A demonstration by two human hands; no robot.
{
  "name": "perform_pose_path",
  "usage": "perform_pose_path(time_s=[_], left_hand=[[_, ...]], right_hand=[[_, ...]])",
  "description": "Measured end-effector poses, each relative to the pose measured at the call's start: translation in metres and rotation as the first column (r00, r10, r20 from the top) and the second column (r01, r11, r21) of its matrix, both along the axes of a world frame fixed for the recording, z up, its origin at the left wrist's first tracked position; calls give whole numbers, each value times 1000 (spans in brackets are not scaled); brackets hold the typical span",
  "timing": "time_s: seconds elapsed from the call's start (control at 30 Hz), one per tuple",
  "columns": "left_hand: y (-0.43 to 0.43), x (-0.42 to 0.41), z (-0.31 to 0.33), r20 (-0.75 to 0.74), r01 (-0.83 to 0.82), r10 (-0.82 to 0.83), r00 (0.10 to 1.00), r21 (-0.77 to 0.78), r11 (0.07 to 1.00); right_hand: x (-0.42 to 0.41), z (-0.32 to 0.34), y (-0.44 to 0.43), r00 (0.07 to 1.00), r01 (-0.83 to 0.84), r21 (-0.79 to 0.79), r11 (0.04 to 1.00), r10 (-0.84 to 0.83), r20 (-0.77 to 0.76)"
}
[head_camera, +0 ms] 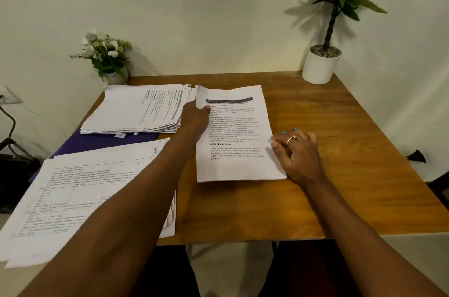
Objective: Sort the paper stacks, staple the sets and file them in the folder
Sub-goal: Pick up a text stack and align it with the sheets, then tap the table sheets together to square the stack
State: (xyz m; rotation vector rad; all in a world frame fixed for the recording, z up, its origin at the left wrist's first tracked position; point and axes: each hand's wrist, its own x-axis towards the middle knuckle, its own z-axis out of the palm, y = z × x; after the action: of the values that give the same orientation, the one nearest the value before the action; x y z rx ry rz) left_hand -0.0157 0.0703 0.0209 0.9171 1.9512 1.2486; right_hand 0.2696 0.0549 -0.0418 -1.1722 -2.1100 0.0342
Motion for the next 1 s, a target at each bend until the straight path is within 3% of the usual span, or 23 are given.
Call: perform_pose_path(time_s=[0.23, 0.33, 0.6, 1.0], left_hand=[[7, 0, 5, -67, 91, -98, 993, -98, 991], [-9, 5, -3, -199, 149, -167, 966, -103, 983], [-43, 11, -18, -312, 117, -138, 940, -83, 990], [-50, 12, -38, -364, 122, -120, 924, -19, 992]], right_hand=[[0, -5, 3, 992, -121, -89, 989, 124, 33], [2, -5, 4, 979, -182, -99, 978, 190, 78], [-1, -4, 6, 953, -276, -168, 946, 293, 84], [-4, 2, -1, 978, -200, -298, 933, 206, -12]])
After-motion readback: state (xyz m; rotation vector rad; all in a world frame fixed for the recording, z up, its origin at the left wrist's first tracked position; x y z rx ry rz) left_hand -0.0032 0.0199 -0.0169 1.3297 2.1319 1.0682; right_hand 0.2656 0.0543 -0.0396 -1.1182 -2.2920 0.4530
